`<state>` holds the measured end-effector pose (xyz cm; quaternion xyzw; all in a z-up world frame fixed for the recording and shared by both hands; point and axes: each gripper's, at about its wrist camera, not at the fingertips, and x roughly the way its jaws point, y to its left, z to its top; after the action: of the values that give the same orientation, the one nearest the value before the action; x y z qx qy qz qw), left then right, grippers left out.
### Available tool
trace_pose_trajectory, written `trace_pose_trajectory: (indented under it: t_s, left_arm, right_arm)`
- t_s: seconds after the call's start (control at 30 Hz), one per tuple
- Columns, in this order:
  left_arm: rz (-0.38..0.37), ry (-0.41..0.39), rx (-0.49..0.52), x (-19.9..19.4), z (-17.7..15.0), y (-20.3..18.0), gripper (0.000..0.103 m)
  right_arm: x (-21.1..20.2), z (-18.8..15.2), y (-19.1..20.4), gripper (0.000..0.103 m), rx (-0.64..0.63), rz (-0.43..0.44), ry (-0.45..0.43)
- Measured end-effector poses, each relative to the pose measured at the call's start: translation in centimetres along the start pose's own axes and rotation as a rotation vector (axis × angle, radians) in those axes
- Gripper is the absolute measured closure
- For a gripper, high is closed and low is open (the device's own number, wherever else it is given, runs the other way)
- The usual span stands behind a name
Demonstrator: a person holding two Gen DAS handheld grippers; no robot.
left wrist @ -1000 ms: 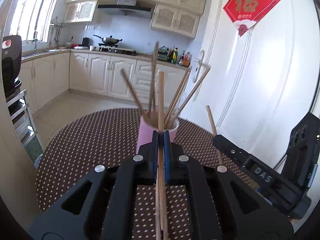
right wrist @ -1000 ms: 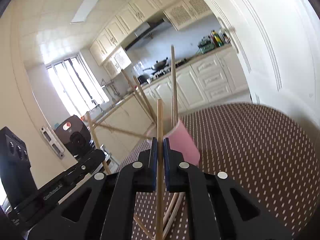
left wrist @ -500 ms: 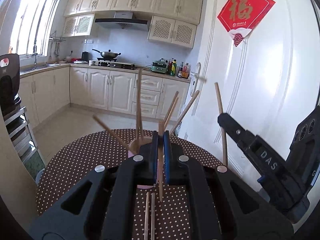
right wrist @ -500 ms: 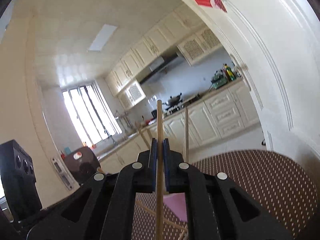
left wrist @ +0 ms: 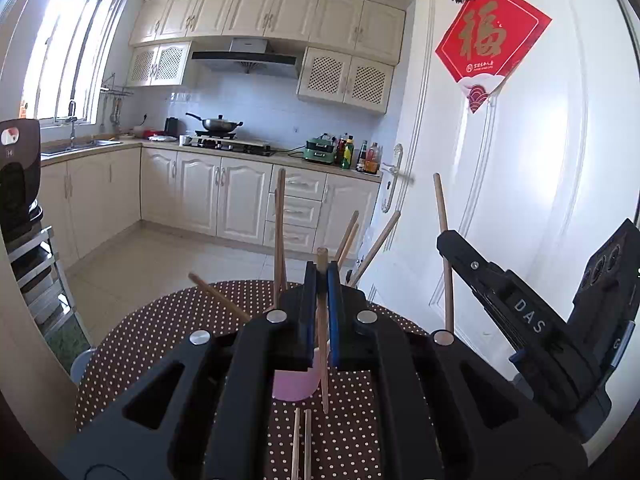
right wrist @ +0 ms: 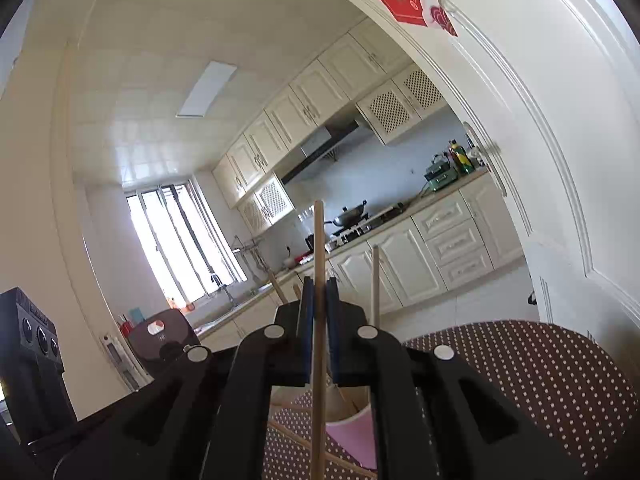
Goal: Organize utensils
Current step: 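Lift both held chopsticks up over the pink cup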
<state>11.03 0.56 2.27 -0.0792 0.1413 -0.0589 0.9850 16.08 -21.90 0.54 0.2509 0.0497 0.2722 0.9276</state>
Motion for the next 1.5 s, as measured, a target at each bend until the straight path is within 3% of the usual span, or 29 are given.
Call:
trace_pose_trajectory:
  t_s: [0.17,0.37,0.57,0.87,1.03,1.23,1.5]
  left_arm:
    - [-0.004,-0.033,0.008,-0.3,1.2,-0.3,0.098]
    - [-0.004,-0.109,0.024,-1.5,3.3,-0.9,0.097]
    - [-0.006,-0.156,0.034,-2.3,5.0,-1.0,0.097]
    - [0.068,-0.194,0.037,-2.1,6.2,-0.2,0.097]
    - [0.083,-0.186,0.033,-1.2,6.0,0.6,0.097]
    - [0.097,-0.159,-0.005,0.8,5.4,2.4,0.097]
    - [0.067,-0.125,-0.08,3.5,4.0,4.7,0.097]
  right_arm:
    - [0.1,0.8,0.2,0.098,0.0,-0.01,-0.074]
    - [0.2,0.7,-0.2,0.098,0.002,-0.092,-0.199]
    - [1.6,1.1,-0.6,0.098,0.023,-0.118,-0.252]
    - [3.6,0.5,0.5,0.098,-0.008,-0.182,-0.361]
    - [5.1,0.0,0.9,0.098,-0.021,-0.196,-0.387]
    - [7.2,-0.7,0.6,0.098,-0.041,-0.191,-0.351]
    - [8.1,-1.5,0.7,0.098,-0.122,-0.215,-0.35]
